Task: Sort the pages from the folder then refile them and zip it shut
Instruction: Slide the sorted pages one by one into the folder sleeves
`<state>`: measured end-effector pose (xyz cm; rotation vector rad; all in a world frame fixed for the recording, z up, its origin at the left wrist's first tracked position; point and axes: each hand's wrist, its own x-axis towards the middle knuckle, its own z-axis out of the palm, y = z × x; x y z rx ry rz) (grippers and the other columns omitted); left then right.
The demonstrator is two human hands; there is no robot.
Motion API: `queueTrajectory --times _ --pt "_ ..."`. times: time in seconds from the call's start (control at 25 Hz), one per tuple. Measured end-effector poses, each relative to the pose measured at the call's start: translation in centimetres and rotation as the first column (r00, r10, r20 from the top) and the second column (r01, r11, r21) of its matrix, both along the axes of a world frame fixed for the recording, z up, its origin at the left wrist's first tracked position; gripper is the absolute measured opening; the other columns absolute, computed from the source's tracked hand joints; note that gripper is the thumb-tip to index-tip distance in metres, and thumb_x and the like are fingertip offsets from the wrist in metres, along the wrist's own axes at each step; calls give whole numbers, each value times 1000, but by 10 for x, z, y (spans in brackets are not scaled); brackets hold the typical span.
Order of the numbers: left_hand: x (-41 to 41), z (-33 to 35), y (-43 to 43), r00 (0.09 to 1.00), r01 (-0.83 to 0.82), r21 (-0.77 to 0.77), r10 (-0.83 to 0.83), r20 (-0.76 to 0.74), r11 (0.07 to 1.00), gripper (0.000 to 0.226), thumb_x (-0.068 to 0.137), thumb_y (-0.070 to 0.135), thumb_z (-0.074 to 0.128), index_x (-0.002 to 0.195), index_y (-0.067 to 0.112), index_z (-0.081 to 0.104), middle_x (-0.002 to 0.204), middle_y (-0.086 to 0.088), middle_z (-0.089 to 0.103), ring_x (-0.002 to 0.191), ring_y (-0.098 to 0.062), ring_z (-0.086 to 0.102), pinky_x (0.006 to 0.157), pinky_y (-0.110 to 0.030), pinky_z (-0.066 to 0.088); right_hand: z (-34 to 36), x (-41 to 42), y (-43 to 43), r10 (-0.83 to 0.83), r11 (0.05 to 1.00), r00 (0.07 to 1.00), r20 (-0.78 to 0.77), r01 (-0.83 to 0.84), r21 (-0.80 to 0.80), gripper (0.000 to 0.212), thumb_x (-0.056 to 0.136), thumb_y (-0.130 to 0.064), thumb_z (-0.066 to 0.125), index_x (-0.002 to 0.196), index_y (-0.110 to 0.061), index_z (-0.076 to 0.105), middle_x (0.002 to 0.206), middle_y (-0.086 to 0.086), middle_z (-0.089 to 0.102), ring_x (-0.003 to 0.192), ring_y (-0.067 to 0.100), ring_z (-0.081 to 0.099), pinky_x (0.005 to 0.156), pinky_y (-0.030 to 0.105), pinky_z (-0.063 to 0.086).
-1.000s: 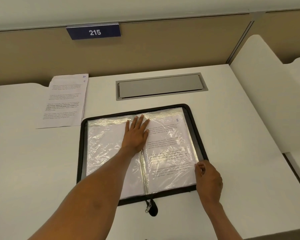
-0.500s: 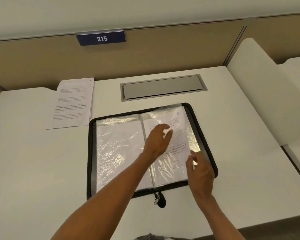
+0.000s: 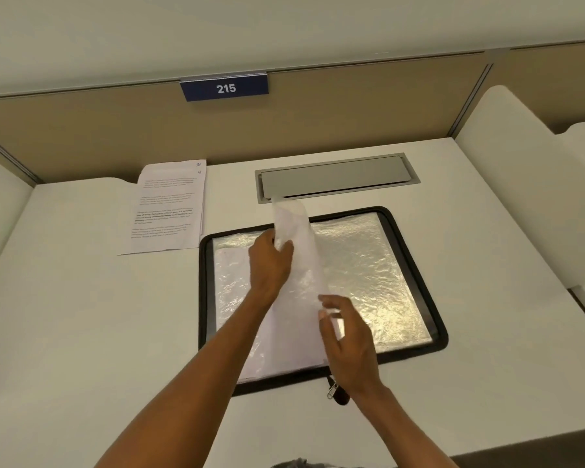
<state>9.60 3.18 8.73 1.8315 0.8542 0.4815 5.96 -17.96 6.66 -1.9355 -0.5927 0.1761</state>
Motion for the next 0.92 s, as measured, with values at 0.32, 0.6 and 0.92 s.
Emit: queueTrajectory --times 0.32,0.6,0.92 --pt "-63 -23 73 988 -122 -190 100 -119 974 14 92 12 72 106 16 71 94 -2 74 82 -20 73 64 -28 58 -77 12 59 332 866 939 92 -265 -425 63 106 -40 40 163 -25 19 172 -7 10 157 8 9 128 38 20" --pt "-65 -57 128 964 -191 -272 128 -233 943 20 85 28 82 94 12 75 87 -13 76 79 -30 74 77 -50 62 -94 -45 89 468 725 856 220 -230 -649 59 108 -42 31 164 -28 19 172 3 4 159 21 -3 127 53 11" --pt "-25 -37 185 990 -20 -230 -12 -138 973 4 91 8 77 89 11 80 87 -9 79 66 -11 68 54 -20 50 -92 -49 88 488 668 854 179 -234 -706 58 109 -47 21 164 -29 18 173 2 2 159 23 -4 126 53 19"
